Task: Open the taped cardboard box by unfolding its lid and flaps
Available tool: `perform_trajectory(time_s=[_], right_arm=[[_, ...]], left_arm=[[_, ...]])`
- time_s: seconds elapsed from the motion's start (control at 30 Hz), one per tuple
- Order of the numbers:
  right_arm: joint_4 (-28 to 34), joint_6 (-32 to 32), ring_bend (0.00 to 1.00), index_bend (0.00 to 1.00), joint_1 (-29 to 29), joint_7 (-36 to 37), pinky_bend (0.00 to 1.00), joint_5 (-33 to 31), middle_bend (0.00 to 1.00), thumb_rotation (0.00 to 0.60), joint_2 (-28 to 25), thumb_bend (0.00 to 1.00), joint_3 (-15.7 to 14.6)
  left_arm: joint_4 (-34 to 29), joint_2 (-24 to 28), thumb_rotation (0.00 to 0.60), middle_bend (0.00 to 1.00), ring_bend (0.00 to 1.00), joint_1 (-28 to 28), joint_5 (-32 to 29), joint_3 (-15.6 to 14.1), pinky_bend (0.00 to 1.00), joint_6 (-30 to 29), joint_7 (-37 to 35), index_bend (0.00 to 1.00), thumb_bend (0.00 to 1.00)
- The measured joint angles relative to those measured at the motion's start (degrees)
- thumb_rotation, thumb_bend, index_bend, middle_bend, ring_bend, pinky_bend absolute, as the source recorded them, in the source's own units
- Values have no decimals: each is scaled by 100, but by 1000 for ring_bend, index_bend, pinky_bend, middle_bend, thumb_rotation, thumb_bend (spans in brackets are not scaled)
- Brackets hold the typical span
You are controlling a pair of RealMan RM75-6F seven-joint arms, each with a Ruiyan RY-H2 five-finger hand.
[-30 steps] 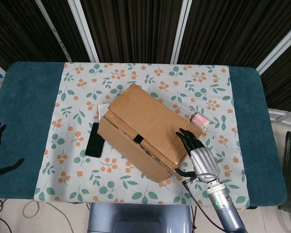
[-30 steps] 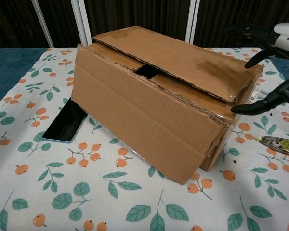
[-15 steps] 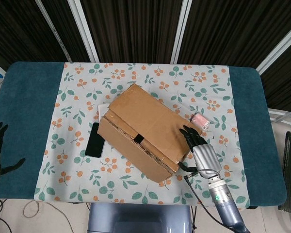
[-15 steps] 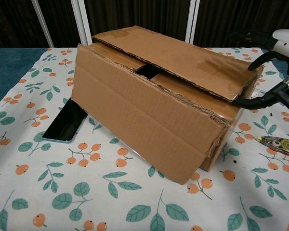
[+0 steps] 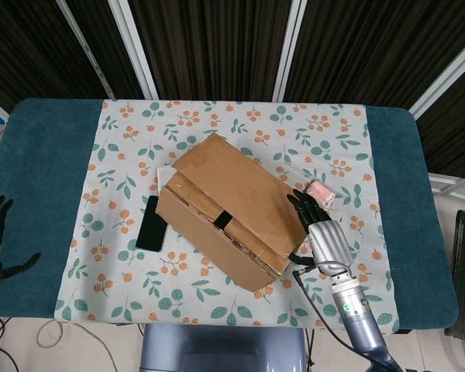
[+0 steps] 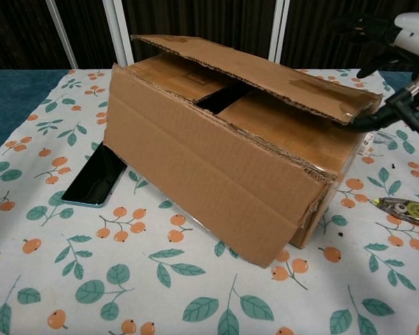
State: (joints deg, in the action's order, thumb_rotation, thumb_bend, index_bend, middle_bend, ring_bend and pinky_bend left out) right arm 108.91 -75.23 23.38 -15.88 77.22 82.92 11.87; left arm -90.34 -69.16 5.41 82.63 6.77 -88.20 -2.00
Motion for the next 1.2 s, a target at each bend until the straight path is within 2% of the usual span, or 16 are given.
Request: perform_trajectory(time_s=[0.5, 0.97, 1.2], right_arm=[[107, 48, 0, 0, 303, 253, 225, -1173, 0, 600, -365, 283, 1148], [-211, 21, 0, 0, 409, 551, 225, -1910, 0, 600, -650, 283, 1598], [-620, 174, 0, 0, 629, 529, 225, -2431, 0, 600, -734, 283, 1862]], left_arm=[[56, -3, 600, 0, 0, 37, -61, 21, 0, 87, -55, 0, 10], [16, 11, 600, 0, 0, 31, -94, 27, 0, 93, -78, 0, 10], [5, 18, 600, 0, 0, 35, -134, 39, 0, 116, -81, 0, 10]])
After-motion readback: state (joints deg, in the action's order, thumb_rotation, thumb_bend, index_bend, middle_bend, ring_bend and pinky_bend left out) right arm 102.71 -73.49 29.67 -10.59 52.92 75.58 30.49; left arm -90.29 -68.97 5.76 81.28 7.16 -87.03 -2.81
